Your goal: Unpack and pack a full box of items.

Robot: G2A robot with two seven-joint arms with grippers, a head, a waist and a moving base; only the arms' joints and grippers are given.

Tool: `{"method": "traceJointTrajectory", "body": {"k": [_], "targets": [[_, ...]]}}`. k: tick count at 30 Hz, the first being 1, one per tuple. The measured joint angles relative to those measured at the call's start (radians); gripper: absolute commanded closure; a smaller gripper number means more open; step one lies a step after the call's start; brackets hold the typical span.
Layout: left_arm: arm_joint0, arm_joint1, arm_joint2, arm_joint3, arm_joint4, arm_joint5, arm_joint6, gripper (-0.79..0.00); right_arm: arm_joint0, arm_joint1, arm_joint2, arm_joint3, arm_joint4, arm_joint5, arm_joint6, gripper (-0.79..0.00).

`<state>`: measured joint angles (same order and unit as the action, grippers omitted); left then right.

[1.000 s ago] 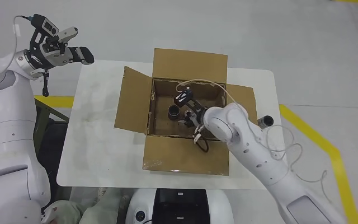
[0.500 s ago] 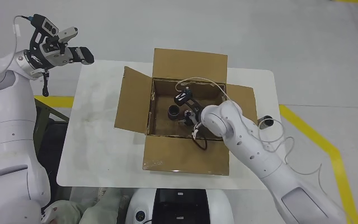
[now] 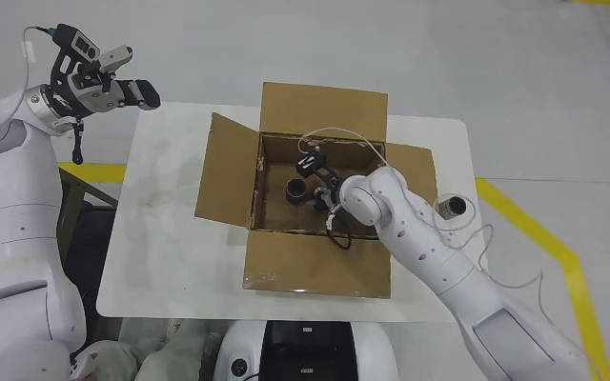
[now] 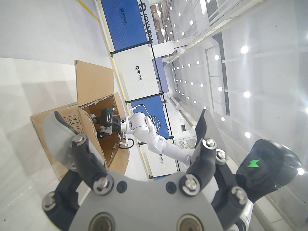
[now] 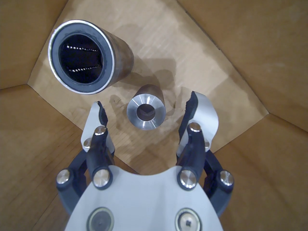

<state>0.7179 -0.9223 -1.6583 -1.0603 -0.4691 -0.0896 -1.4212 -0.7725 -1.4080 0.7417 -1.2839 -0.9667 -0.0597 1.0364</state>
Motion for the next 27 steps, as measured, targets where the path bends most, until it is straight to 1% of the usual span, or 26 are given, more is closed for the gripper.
{"method": "traceJointTrajectory", "body": {"k": [2, 6, 7, 8, 9, 10, 16, 19, 27], "targets": [[0.000, 0.000, 0.000, 0.000, 0.000, 0.000, 0.000, -0.785, 0.003, -0.002, -0.001, 0.007, 0.001, -0.003, 0.000, -0.311], [0.000, 0.000, 0.000, 0.000, 0.000, 0.000, 0.000, -0.785, 0.007, -0.006, -0.003, 0.013, -0.004, -0.003, 0.007, -0.243], [0.000, 0.000, 0.000, 0.000, 0.000, 0.000, 0.000, -0.785, 0.007, -0.007, -0.004, 0.014, -0.006, -0.003, 0.009, -0.203], [0.000, 0.000, 0.000, 0.000, 0.000, 0.000, 0.000, -0.785, 0.008, -0.008, -0.005, 0.015, -0.009, -0.002, 0.010, -0.132], [0.000, 0.000, 0.000, 0.000, 0.000, 0.000, 0.000, -0.785, 0.008, -0.008, -0.005, 0.015, -0.013, -0.001, 0.011, -0.043], [0.000, 0.000, 0.000, 0.000, 0.000, 0.000, 0.000, -0.785, 0.008, -0.009, -0.006, 0.015, -0.016, -0.001, 0.012, -0.003], [0.000, 0.000, 0.000, 0.000, 0.000, 0.000, 0.000, -0.785, -0.013, -0.003, 0.015, -0.026, -0.027, -0.004, 0.021, 0.000], [0.000, 0.000, 0.000, 0.000, 0.000, 0.000, 0.000, -0.785, -0.041, 0.010, 0.047, -0.087, -0.037, -0.013, 0.031, 0.000], [0.000, 0.000, 0.000, 0.000, 0.000, 0.000, 0.000, -0.785, -0.149, 0.050, 0.144, -0.315, -0.097, -0.026, 0.087, 0.000]]}}
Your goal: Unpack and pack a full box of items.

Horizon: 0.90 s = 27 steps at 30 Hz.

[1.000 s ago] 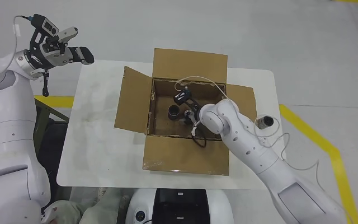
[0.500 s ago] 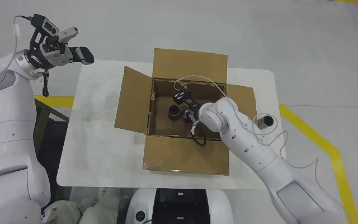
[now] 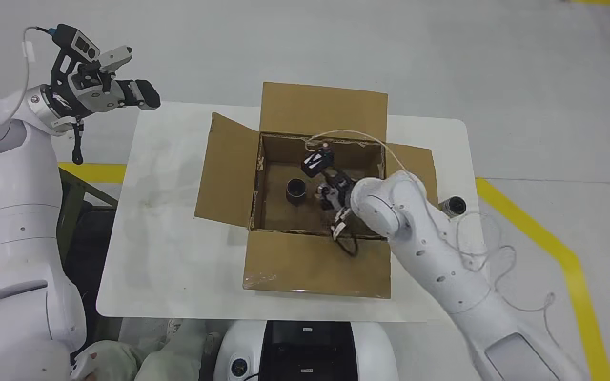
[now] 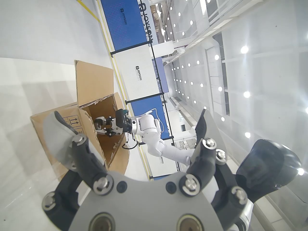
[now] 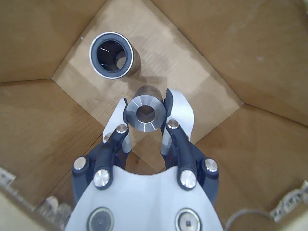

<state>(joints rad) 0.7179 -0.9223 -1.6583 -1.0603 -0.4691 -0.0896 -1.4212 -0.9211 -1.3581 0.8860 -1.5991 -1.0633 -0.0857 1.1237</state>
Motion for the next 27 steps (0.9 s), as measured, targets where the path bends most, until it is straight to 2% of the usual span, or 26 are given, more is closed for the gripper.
{"method": "traceJointTrajectory", "body": {"k": [14, 27], "targets": [[0.000, 0.000, 0.000, 0.000, 0.000, 0.000, 0.000, -0.785, -0.157, 0.039, 0.095, -0.359, -0.085, -0.006, 0.081, 0.000], [0.000, 0.000, 0.000, 0.000, 0.000, 0.000, 0.000, -0.785, -0.253, 0.063, 0.265, -0.493, -0.027, 0.078, 0.164, 0.000]]}}
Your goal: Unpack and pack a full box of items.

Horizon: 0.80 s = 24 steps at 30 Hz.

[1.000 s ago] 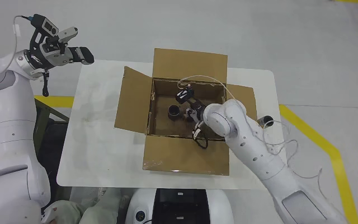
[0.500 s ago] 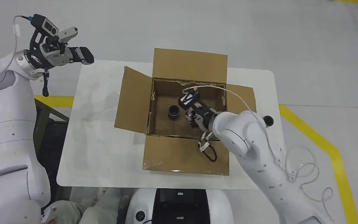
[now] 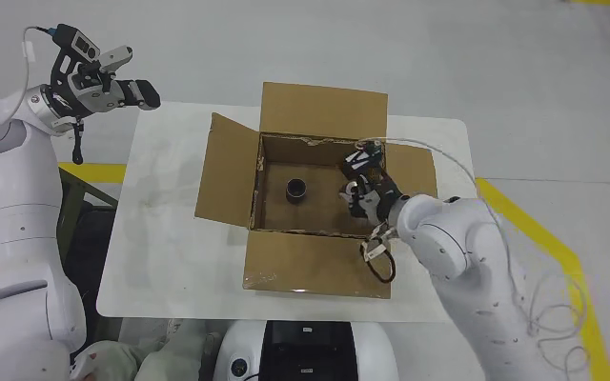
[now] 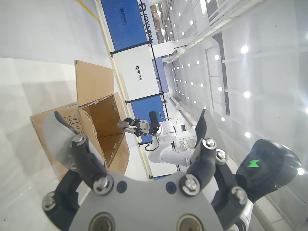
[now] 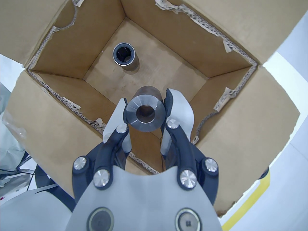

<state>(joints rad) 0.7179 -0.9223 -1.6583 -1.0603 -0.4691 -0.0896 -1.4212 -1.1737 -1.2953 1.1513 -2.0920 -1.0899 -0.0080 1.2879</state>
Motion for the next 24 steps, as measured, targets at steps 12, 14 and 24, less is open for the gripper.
{"method": "traceJointTrajectory", "body": {"k": [12, 14, 24], "targets": [[0.000, 0.000, 0.000, 0.000, 0.000, 0.000, 0.000, -0.785, -0.123, 0.027, 0.181, -0.108, -0.015, 0.021, 0.004, 0.000], [0.000, 0.000, 0.000, 0.000, 0.000, 0.000, 0.000, -0.785, -0.141, 0.030, 0.199, -0.127, -0.014, 0.026, 0.002, 0.000], [0.000, 0.000, 0.000, 0.000, 0.000, 0.000, 0.000, -0.785, -0.239, 0.045, 0.372, -0.182, 0.041, 0.095, 0.025, 0.000]]}}
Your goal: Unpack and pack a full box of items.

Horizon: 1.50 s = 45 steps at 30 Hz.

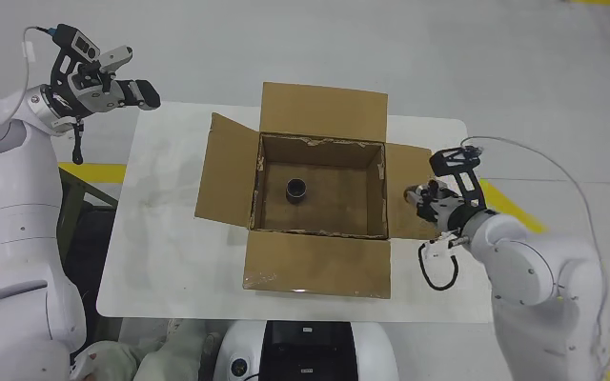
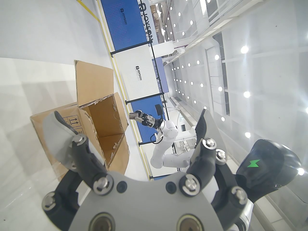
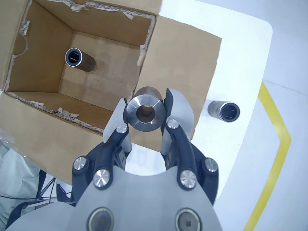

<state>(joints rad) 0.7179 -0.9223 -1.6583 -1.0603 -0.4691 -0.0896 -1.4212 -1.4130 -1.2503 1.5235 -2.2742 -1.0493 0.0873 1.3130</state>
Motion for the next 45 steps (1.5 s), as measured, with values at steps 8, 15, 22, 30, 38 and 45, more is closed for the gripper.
{"method": "traceJointTrajectory", "body": {"k": [8, 15, 22, 30, 38, 45], "targets": [[0.000, 0.000, 0.000, 0.000, 0.000, 0.000, 0.000, -0.785, -0.090, 0.011, 0.120, -0.023, -0.001, 0.023, -0.015, 0.000], [0.000, 0.000, 0.000, 0.000, 0.000, 0.000, 0.000, -0.785, -0.139, 0.015, 0.178, 0.023, -0.019, 0.068, -0.051, 0.000], [0.000, 0.000, 0.000, 0.000, 0.000, 0.000, 0.000, -0.785, -0.182, 0.016, 0.196, 0.098, -0.023, 0.103, -0.100, 0.000], [0.000, 0.000, 0.000, 0.000, 0.000, 0.000, 0.000, -0.785, -0.185, 0.017, 0.190, 0.191, -0.017, 0.127, -0.138, 0.000], [0.000, 0.000, 0.000, 0.000, 0.000, 0.000, 0.000, -0.785, -0.144, 0.017, 0.146, 0.305, -0.038, 0.138, -0.191, 0.000], [0.000, 0.000, 0.000, 0.000, 0.000, 0.000, 0.000, -0.785, -0.133, 0.015, 0.117, 0.359, -0.029, 0.147, -0.238, 0.000]]}}
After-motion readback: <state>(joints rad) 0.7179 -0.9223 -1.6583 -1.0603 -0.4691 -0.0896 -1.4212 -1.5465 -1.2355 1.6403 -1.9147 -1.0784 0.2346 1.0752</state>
